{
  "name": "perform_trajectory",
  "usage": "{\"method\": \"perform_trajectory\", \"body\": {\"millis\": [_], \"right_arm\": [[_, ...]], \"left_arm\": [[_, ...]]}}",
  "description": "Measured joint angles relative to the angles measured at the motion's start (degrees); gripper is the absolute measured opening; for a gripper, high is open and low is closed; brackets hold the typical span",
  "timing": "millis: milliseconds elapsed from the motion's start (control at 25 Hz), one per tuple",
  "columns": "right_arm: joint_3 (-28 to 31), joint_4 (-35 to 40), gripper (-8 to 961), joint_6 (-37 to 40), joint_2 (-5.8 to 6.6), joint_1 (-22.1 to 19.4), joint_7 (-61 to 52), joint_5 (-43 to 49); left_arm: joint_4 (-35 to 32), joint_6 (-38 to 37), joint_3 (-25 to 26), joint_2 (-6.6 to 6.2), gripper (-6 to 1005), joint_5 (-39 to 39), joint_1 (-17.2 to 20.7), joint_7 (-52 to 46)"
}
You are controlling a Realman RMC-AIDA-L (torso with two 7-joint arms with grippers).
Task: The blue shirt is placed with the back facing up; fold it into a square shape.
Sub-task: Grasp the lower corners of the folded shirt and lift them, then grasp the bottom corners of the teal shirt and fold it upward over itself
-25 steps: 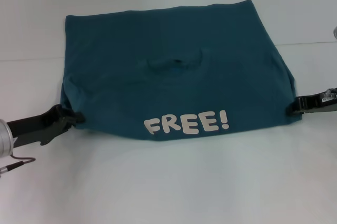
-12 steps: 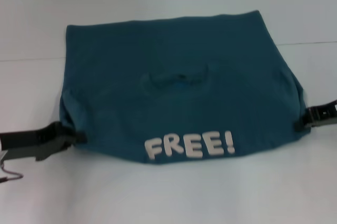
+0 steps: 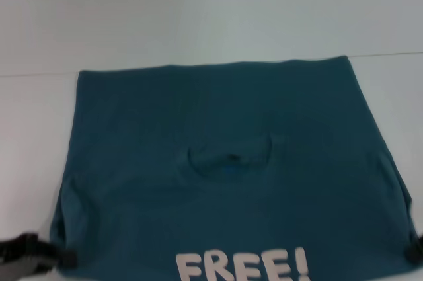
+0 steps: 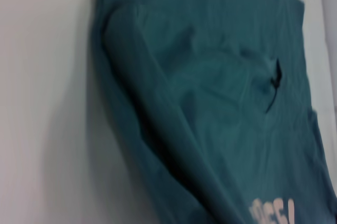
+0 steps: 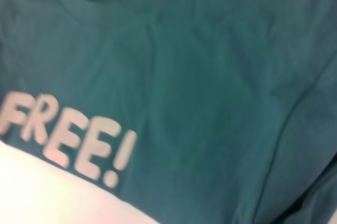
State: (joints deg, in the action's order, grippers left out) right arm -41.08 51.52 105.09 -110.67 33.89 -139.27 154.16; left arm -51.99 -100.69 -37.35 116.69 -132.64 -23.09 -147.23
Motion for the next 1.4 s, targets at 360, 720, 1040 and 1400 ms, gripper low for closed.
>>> {"method": "perform_trajectory", "body": {"millis": [360,720,1040,1400], "right_arm": [[4.96,-0.02,67,4.05,0.00,-2.49,3.32,0.36],[9.94,-0.06,76,4.38,2.43,1.27,5.26,-5.07],[14.81,-0.67,83,-4.06,4.06,2.90,2.57,-7.56],[17.23,-0.81,91,-9.75,4.52,3.11,-0.71,-13.73]], "left_arm": [[-2.37,-7.64,3.14,0.13,46,-5.03,1.61,1.72],[-0.44,-10.45,5.92,-2.41,46,-4.01,-5.00,1.49],[2.90,-6.58,6.94,-5.90,47,-4.71,-11.87,-3.81],[4.68,-2.49,6.28,-7.79,47,-9.16,-17.69,-9.72]]}}
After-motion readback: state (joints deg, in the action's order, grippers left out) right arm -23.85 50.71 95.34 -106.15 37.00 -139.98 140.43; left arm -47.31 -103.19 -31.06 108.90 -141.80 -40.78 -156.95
